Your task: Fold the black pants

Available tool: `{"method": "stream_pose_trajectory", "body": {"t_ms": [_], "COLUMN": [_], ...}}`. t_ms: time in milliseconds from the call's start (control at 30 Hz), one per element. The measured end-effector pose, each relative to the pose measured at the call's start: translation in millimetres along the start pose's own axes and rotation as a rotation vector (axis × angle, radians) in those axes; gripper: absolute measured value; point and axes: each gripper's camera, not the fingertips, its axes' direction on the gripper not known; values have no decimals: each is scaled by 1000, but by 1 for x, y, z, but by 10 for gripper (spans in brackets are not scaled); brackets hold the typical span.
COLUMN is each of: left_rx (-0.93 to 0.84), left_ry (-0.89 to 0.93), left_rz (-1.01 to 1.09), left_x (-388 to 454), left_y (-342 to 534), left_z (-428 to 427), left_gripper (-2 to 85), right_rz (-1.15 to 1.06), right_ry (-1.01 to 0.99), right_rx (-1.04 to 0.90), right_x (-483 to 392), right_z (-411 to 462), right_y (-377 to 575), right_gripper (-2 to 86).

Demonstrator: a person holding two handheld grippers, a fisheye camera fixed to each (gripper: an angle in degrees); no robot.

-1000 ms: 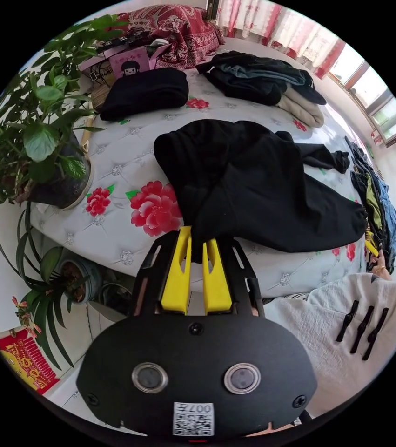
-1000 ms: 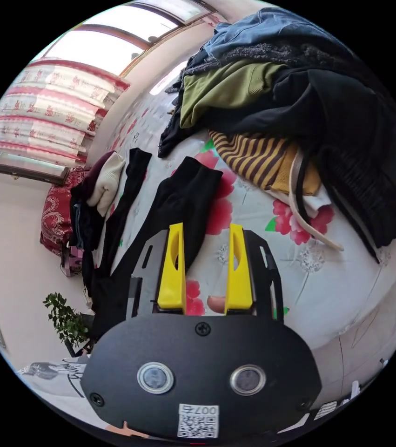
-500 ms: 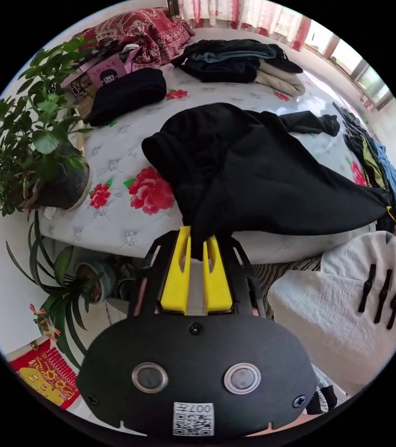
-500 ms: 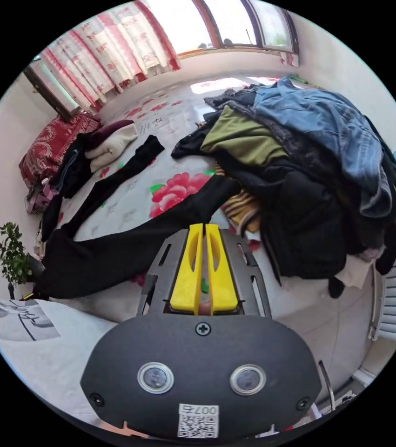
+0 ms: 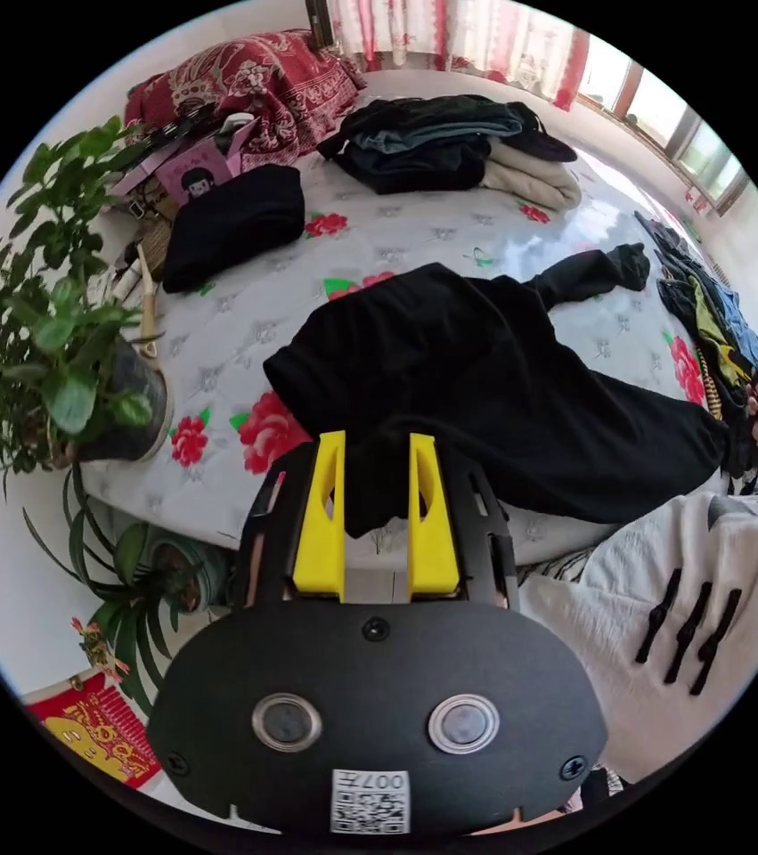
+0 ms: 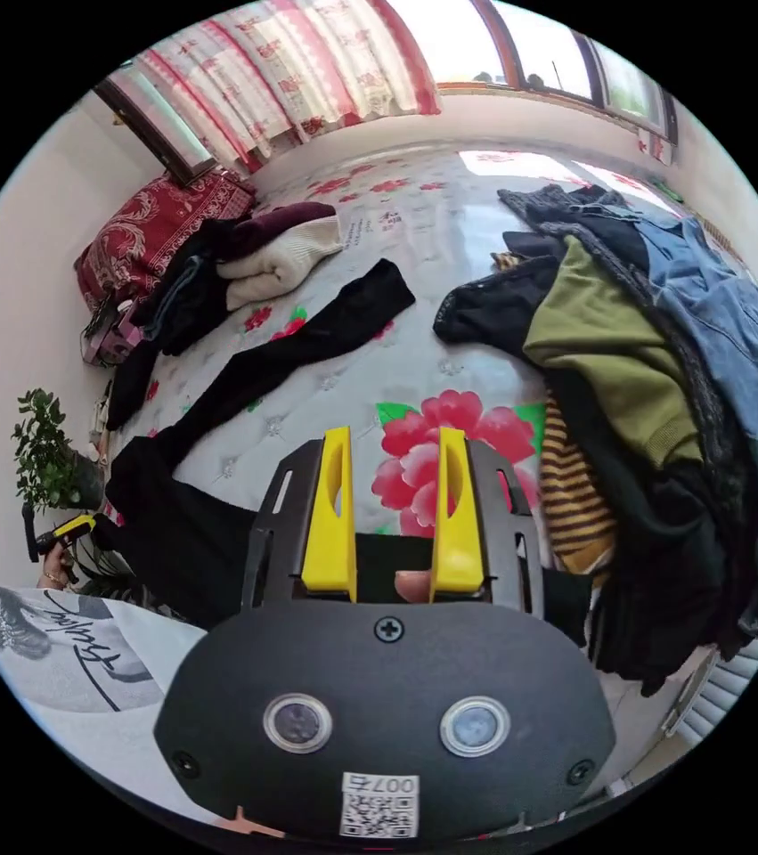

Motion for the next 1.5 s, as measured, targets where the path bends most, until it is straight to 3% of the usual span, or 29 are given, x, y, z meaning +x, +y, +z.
{"method": "stream_pose_trajectory", "body": {"t_ms": [133, 200, 300, 433, 600, 700, 767, 833, 900, 1000, 1067, 1133, 1233, 1300, 1367, 1500], "left_rx": [-23, -107, -194, -12, 43, -84, -265, -222, -226, -53, 120, 167, 98, 57, 60, 94], "left_ry": [-67, -66, -144, -37, 57, 113, 58, 38, 74, 102, 126, 150, 185, 174, 184, 196], "left_rz": [108, 132, -19, -207, -64, 68, 166, 216, 174, 123, 78, 73, 112, 84, -8, -68], "left_x": [4, -3, -32, -58, -49, -31, -13, -11, -21, -35, -40, -38, -28, -31, -47, -66], "left_y": [-38, -30, 0, 0, -85, -142, -165, -169, -169, -146, -108, -80, -48, -35, -30, -52], "left_z": [-24, -19, -10, -32, 2, 57, 107, 102, 92, 40, -7, -24, -22, -15, -15, -20], "left_gripper": [3, -4, -7, 10, 81, 103, 95, 64, 19, 4, 3, 8, 35, 43, 40, 64], "right_rz": [-86, -114, -137, -167, -241, -264, -323, -387, -423, -466, -523, -488, -348, -180, -88, -18], "right_ry": [-6, 2, 26, 108, 257, 262, 261, 271, 233, 55, 76, 116, 147, 135, 113, 135], "right_rx": [-57, -69, -102, -221, -452, -456, -539, -457, -145, 262, 394, 425, 219, -175, -280, -170], "right_x": [-40, -56, -66, -69, -83, -94, -98, -106, -116, -118, -118, -105, -56, -8, 15, 32], "right_z": [45, 70, 107, 167, 251, 255, 257, 239, 175, 70, 29, 11, 38, 91, 108, 96], "right_y": [-87, -132, -173, -211, -235, -235, -237, -236, -234, -205, -173, -142, -95, -57, -27, -21], "right_gripper": [101, 103, 105, 106, 99, 73, 44, 22, 9, 4, 5, 9, 29, 47, 61, 68]}}
